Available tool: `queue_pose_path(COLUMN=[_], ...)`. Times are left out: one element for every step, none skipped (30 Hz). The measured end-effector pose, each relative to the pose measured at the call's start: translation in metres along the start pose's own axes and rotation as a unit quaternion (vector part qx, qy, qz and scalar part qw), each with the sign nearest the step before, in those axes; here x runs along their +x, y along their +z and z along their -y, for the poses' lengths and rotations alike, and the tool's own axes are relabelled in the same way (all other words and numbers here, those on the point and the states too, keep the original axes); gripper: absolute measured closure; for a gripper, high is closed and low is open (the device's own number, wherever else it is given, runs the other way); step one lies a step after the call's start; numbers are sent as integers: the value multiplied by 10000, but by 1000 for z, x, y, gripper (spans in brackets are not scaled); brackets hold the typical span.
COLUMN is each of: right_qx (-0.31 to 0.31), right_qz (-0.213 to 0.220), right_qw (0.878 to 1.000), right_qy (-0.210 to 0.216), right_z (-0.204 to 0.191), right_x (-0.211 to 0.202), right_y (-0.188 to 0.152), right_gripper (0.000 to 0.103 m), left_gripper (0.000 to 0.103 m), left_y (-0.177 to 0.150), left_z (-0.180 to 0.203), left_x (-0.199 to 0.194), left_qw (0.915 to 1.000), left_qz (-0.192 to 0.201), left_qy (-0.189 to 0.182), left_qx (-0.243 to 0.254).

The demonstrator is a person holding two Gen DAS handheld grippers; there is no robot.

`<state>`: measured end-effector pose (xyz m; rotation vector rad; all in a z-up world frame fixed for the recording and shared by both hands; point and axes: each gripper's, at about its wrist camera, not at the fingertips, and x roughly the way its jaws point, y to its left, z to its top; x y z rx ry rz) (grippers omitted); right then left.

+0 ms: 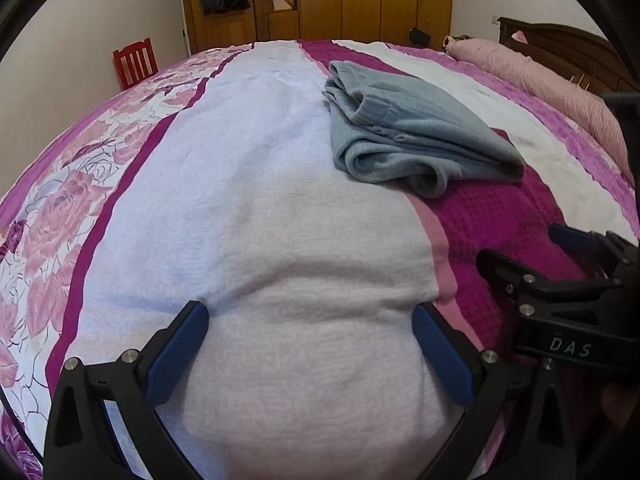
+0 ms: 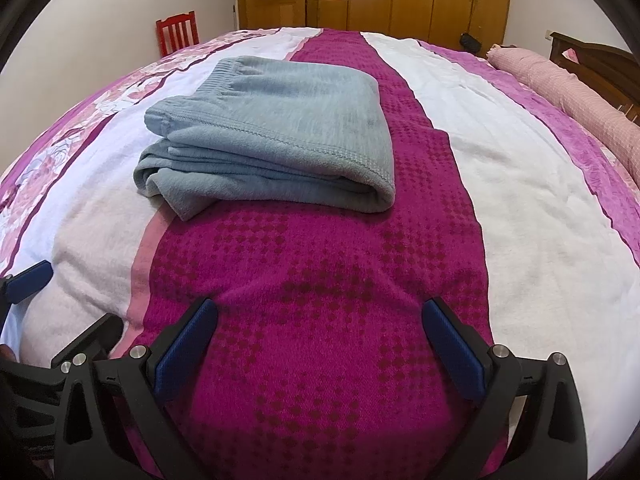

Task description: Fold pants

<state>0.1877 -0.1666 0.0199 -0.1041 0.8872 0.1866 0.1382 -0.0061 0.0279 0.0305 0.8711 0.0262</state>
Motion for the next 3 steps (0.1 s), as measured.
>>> queue_pose_path(right_qx=[1, 3, 2], right_qz=[-1, 0, 0], right_qw=[10000, 10000, 10000], right_qy=[2, 5, 4], right_z=[0, 0, 0], right_x=[0, 0, 0], right_y=[0, 0, 0], right_gripper=[0, 0, 0], left_gripper=[0, 0, 0], left_y=[0, 0, 0], left_z=[0, -1, -1], left_x=[0, 1, 1], left_qw=[10000, 10000, 10000], left_qz=[-6, -7, -5], left_qy=[-13, -20, -25], left_qx=[-6, -7, -5])
